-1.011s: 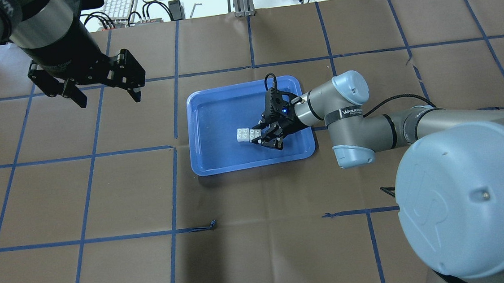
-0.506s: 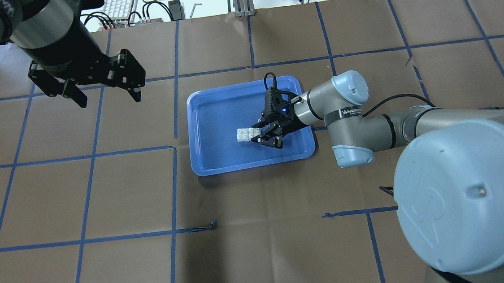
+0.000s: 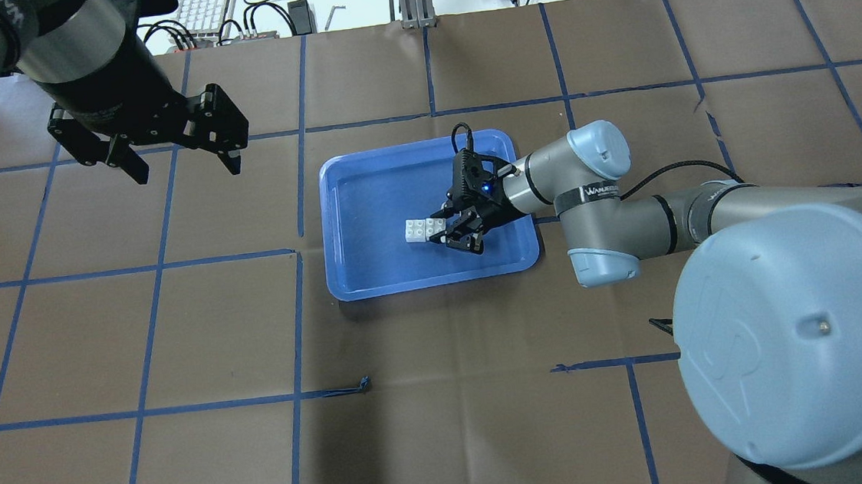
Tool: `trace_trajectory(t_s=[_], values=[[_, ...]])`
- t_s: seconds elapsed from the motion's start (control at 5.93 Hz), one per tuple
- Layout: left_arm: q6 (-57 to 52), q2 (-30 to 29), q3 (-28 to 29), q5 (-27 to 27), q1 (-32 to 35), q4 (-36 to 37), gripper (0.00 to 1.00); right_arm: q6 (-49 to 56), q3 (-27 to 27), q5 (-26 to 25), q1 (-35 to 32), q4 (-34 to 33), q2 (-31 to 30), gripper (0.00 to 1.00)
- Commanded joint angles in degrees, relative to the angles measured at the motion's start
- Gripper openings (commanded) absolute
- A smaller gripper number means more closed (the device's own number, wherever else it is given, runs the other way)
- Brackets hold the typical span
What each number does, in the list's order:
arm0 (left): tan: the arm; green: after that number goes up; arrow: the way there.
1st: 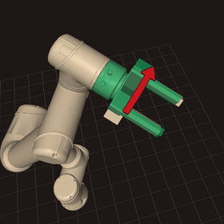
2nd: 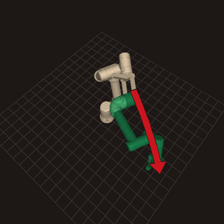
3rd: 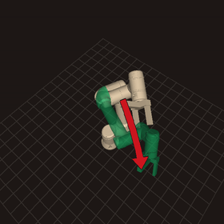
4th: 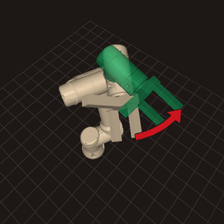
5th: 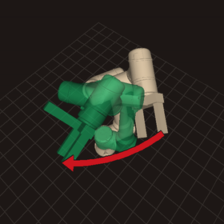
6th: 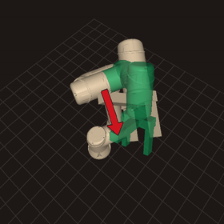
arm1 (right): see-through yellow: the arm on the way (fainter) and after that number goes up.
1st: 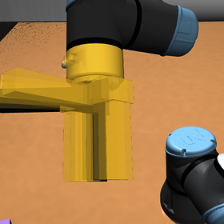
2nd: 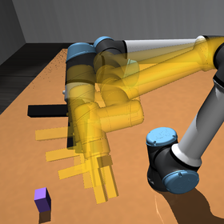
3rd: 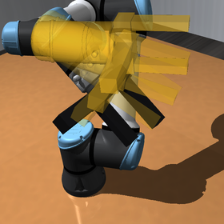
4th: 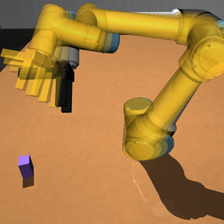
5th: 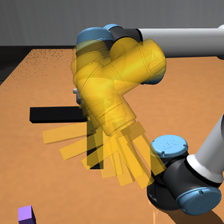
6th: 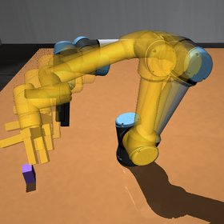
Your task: Assemble white blocks and place on blue tray
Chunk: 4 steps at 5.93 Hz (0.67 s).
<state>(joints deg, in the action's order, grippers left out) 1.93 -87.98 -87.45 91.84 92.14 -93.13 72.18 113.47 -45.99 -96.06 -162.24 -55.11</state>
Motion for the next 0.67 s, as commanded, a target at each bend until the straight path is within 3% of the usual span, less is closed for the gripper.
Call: trace_trajectory(t_s=[0.0, 0.51], values=[[0.0, 0.0, 0.0, 0.0, 0.1, 0.0, 0.99, 0.0, 0.0, 0.2, 0.0, 0.0, 0.0, 0.49], [0.0, 0.0, 0.0, 0.0, 0.1, 0.1, 0.99, 0.0, 0.0, 0.3, 0.0, 0.0, 0.0, 0.58]])
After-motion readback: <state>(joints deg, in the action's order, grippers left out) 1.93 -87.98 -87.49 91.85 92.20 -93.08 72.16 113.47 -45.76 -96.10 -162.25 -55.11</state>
